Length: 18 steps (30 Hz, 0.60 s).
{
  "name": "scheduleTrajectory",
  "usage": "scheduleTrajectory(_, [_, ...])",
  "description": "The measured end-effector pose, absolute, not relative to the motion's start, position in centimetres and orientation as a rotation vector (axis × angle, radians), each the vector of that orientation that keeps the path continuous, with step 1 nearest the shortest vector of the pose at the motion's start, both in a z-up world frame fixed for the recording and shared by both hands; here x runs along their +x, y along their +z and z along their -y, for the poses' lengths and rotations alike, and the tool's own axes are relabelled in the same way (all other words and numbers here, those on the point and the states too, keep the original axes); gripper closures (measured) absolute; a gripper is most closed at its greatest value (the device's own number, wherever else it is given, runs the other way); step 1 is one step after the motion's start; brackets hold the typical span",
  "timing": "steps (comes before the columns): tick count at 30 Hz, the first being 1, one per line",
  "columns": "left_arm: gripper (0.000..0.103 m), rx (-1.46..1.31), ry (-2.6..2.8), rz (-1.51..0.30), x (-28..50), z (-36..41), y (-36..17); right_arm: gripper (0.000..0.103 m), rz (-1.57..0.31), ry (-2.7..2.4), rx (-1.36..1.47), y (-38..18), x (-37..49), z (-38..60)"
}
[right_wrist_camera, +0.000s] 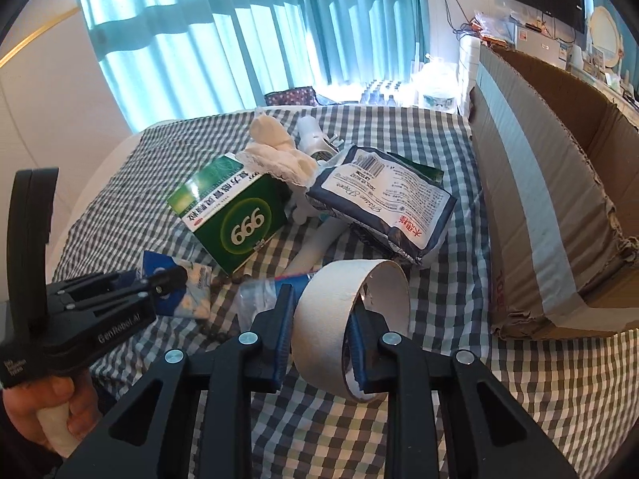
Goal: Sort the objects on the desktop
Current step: 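Close the left tool on the tissue pack while the right tool grips the tape roll, then carry the tissue pack and tape roll with both tools over the cardboard box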
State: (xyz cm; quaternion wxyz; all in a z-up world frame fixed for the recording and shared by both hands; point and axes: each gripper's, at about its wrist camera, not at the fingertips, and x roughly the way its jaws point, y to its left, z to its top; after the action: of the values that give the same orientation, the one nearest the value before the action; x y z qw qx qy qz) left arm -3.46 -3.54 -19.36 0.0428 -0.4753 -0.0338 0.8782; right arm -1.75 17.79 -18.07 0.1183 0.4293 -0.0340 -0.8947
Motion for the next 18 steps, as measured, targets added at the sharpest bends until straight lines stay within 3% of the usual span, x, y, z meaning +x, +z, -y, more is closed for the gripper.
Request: scheduleTrajectory(18, [0.083, -1.227, 2.814, 0.062, -2.4, 3.2, -11.3, 0.079, 0.063, -2.685, 1.072, -11.2, 0.9, -17.1])
